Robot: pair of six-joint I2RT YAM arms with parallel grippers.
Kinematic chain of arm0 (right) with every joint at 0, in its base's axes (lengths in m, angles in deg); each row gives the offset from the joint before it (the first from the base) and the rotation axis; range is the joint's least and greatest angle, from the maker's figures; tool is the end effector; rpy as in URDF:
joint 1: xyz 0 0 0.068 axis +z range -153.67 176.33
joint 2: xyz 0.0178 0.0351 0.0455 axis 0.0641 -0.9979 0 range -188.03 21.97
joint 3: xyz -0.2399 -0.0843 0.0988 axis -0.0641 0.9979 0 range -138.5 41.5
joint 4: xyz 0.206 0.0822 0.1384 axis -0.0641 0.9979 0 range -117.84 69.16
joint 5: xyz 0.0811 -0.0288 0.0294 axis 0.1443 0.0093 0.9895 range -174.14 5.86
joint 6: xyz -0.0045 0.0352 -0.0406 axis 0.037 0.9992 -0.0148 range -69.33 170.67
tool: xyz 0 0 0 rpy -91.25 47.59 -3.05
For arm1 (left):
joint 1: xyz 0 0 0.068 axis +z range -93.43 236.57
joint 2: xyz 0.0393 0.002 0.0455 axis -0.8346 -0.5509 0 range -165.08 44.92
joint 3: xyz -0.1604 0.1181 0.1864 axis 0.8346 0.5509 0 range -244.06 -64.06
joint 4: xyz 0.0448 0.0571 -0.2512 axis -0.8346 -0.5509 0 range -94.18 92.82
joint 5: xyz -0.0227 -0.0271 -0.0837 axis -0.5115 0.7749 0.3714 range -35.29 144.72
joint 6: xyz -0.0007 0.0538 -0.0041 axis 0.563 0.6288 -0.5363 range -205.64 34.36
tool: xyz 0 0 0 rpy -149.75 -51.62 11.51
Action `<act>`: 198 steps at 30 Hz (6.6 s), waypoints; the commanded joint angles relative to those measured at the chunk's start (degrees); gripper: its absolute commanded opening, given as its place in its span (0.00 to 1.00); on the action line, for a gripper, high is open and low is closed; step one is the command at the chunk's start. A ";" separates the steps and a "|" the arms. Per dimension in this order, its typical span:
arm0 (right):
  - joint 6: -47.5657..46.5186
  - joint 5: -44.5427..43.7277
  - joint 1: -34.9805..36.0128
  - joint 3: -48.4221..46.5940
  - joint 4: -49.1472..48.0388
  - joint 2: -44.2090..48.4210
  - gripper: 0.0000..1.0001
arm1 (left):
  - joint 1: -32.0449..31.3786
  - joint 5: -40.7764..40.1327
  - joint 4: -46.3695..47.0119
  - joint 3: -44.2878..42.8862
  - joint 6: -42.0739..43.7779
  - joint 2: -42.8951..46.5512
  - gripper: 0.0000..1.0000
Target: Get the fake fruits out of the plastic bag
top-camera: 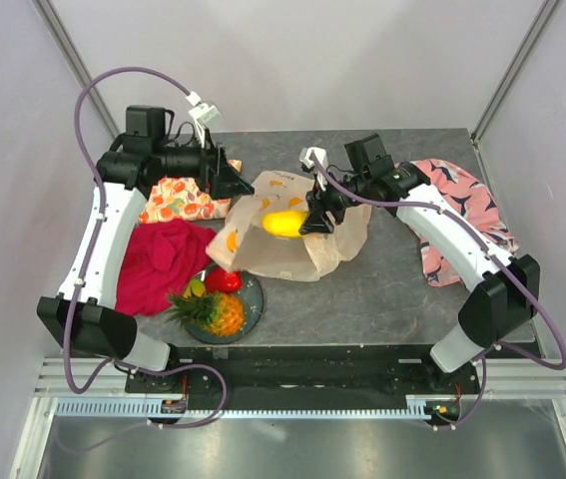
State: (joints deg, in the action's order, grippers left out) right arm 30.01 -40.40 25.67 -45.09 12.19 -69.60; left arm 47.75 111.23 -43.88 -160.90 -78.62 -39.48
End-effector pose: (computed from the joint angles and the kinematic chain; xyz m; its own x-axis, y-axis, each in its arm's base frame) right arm 0.2905 0.1916 0.3453 -0.3015 -0.4621 -0.8340 -0.9475 0.2429 0.2080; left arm 0.2898 -0.0750 0.4348 -0.4585 0.1395 -0.8777 0.8280 0.4256 -0.3649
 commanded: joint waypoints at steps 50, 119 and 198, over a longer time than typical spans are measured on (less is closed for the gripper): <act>-3.77 -10.25 -2.26 1.24 1.72 5.17 0.60 | -16.76 -5.09 -8.32 2.09 16.35 -11.31 0.05; 30.52 -32.41 53.19 6.96 -14.81 -20.32 0.68 | 13.30 -21.71 -4.89 13.17 -2.63 25.08 0.88; 1.77 -55.43 17.50 19.78 6.48 6.93 0.98 | -11.39 -18.12 -11.57 12.81 2.65 5.22 0.87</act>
State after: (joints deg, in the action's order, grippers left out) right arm 35.53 -90.71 43.33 -27.67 21.35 -62.89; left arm 37.19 91.64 -52.90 -147.56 -75.95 -29.40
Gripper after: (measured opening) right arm 0.982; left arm 0.863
